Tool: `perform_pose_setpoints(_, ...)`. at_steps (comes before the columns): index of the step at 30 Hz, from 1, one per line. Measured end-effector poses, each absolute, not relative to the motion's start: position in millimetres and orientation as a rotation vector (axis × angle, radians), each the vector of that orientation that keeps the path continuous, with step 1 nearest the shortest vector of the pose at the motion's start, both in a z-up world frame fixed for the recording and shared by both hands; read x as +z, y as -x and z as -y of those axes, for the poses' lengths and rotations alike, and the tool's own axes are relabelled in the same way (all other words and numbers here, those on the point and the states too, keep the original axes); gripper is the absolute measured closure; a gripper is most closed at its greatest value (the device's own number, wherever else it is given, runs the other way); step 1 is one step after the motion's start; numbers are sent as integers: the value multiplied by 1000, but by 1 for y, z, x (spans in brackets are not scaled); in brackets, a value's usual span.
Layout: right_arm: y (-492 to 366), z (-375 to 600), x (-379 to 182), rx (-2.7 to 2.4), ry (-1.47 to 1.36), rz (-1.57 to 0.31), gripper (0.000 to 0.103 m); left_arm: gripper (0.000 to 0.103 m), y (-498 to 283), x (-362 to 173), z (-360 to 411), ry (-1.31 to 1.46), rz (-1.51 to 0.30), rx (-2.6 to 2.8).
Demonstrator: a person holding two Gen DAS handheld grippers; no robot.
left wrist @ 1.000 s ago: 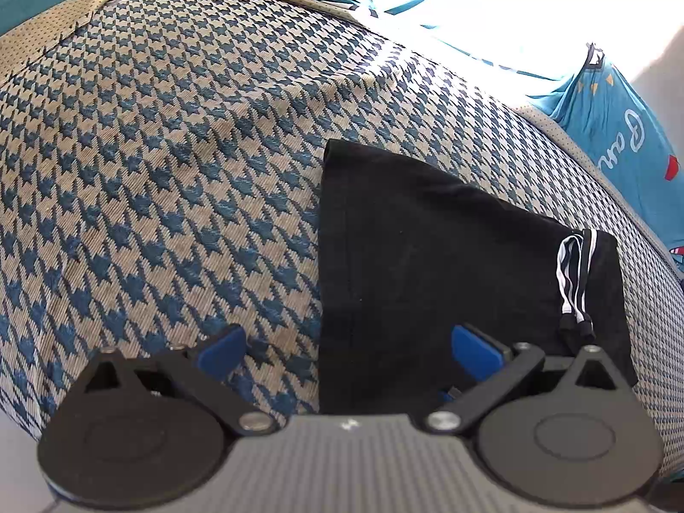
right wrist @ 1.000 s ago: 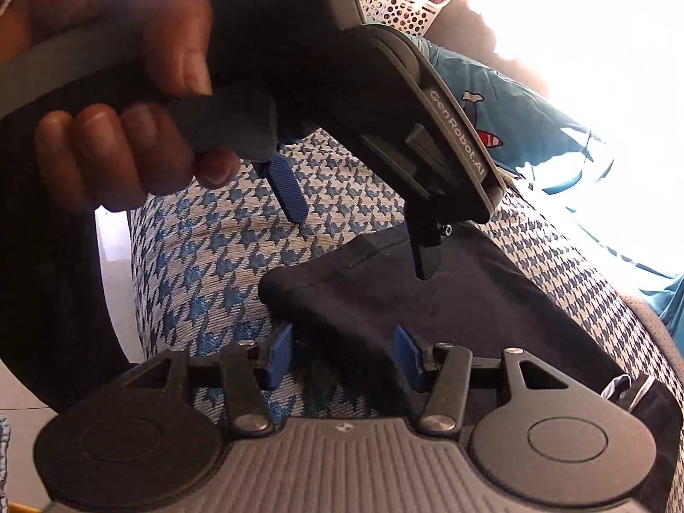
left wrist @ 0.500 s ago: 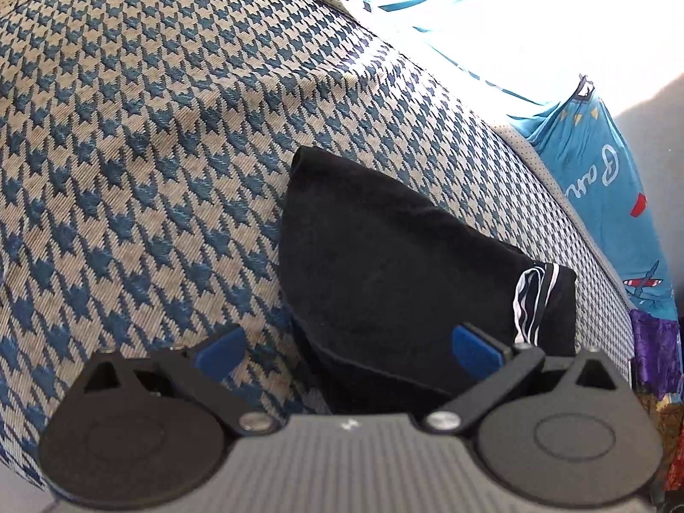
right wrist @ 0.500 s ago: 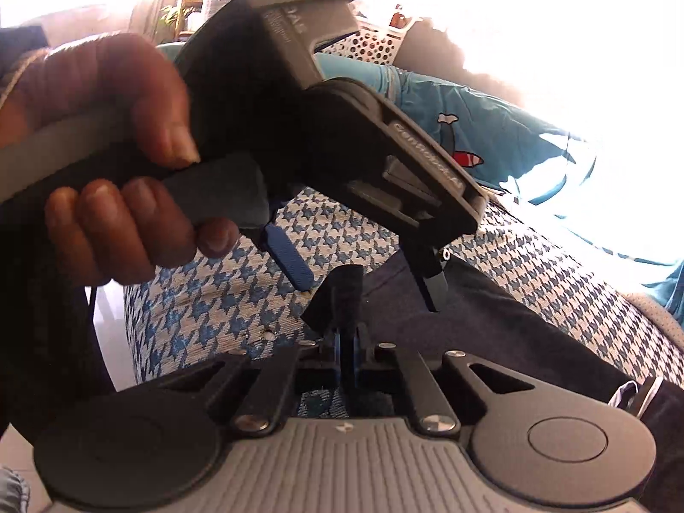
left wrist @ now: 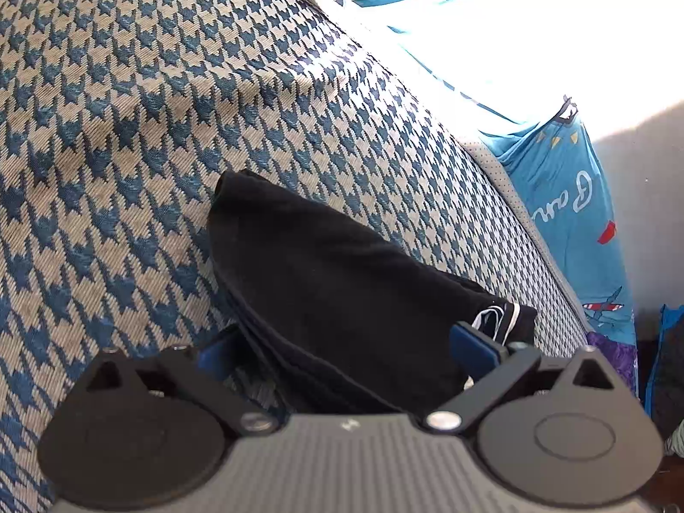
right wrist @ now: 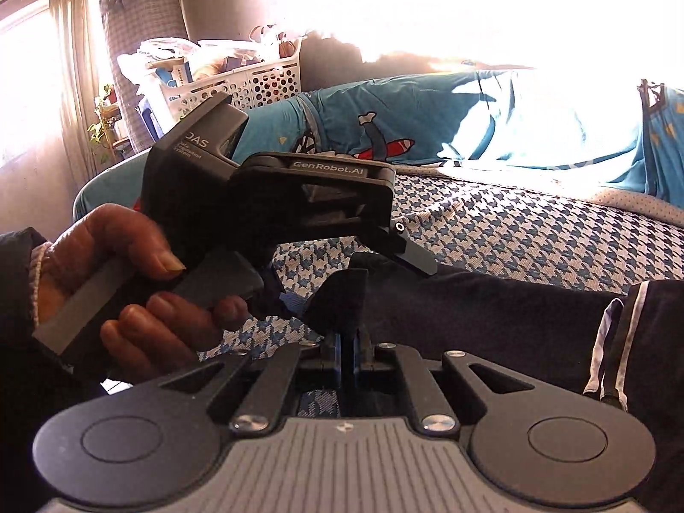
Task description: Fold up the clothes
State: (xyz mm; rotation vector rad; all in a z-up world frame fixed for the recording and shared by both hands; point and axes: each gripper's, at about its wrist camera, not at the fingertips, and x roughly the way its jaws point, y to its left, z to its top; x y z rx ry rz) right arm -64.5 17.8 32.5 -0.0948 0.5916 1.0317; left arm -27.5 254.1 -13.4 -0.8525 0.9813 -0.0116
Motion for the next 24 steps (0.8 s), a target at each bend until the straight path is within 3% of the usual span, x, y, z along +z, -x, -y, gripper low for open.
perform_pose_setpoints(2,61,-20,32,1034,100,-589,98,13,23,-14,-255,841,-971,2)
perform_pose_setpoints(7,62,-18,32,1024,100,-589,98,41,20,-17,-257,829,-963,56)
perform_pose_setpoints(12,62,-17,33,1017,102,-582,98,78,25,-19,-257,806,-946,110)
perform_pose_setpoints(13,62,-17,34,1013,104,-580,98,81,26,-19,-258,809,-939,119)
perform_pose_setpoints(17,63,-12,35,992,108,-573,98,87,32,-17,-257,831,-881,111)
perform_pose_setpoints(24,61,6,42,960,84,-550,98,87,31,-3,-238,836,-785,46)
